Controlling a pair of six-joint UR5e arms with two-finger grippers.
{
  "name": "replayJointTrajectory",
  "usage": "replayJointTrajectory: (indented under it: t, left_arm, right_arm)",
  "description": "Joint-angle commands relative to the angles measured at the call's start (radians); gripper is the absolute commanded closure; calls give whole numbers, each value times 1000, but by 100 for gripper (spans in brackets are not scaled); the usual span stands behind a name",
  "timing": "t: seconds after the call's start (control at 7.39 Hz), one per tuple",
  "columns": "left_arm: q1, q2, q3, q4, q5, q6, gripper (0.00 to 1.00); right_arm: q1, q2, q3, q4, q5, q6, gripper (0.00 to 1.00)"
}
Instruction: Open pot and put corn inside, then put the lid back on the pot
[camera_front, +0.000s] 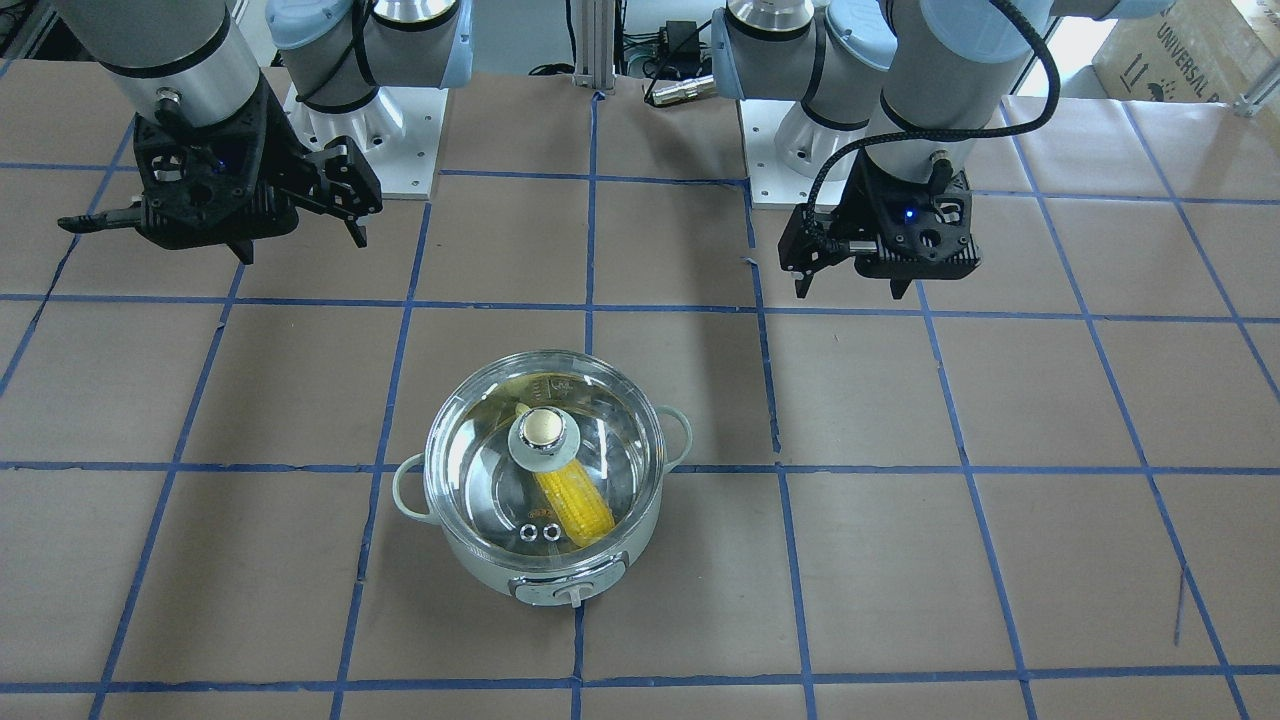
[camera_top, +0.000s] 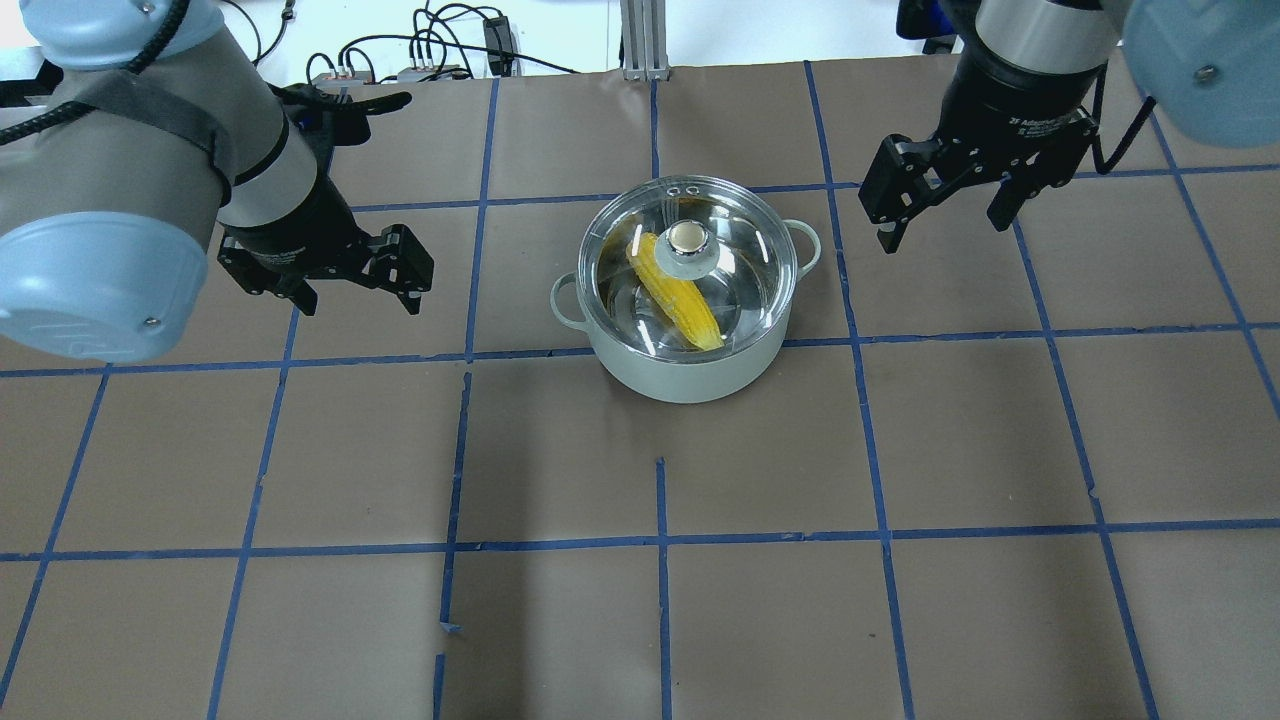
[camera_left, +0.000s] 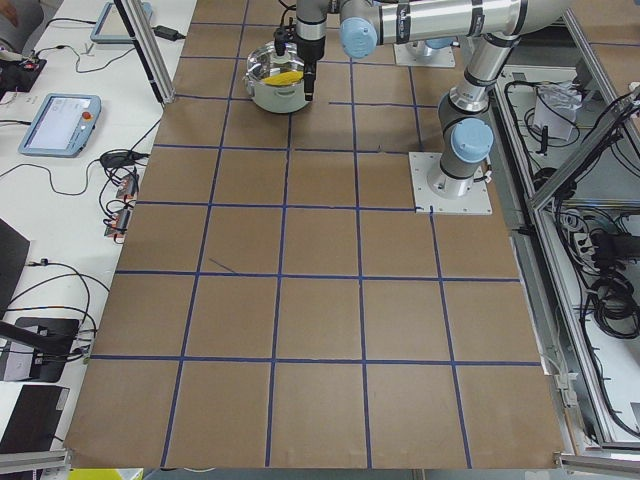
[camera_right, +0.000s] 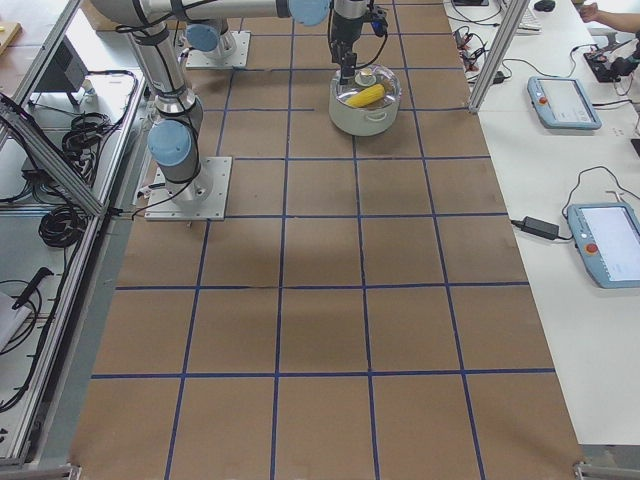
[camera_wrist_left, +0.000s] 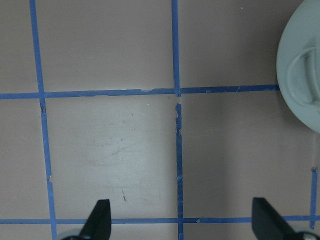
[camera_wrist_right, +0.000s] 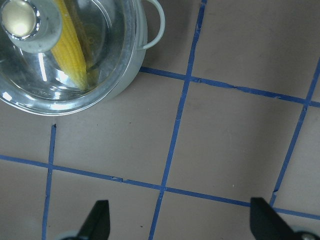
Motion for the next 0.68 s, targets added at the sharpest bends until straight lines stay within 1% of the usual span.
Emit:
replayJointTrajectory:
  t: [0.0, 0.54]
  left_arm:
    - [2, -4, 0, 1, -1, 0, 0]
    - [4, -1, 0, 1, -1, 0, 0]
  right_arm:
    - [4, 8, -3, -2, 10, 62, 0]
    - [-5, 12, -11, -21, -3, 46, 0]
